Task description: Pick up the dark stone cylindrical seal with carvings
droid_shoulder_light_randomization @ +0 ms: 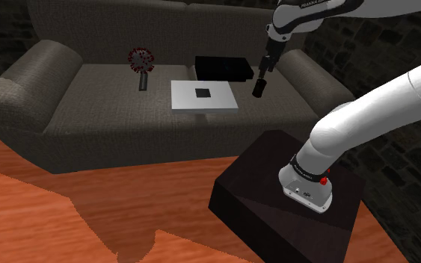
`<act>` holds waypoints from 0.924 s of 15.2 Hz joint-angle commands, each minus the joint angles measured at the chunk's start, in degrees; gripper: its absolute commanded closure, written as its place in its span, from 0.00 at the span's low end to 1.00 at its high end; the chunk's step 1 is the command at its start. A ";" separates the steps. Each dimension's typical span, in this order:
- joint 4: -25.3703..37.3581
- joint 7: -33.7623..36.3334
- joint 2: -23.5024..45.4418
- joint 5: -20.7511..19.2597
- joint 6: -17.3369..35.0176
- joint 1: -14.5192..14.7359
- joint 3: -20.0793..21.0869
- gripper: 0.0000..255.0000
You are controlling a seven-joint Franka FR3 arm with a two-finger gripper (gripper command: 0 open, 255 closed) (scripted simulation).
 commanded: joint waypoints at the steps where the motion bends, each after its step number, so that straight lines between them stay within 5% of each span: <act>1: 0.97 -1.79 3.61 0.52 3.21 -0.26 -1.93 0.00; 14: 9.79 -17.31 26.92 13.46 17.92 -1.94 -10.40 0.00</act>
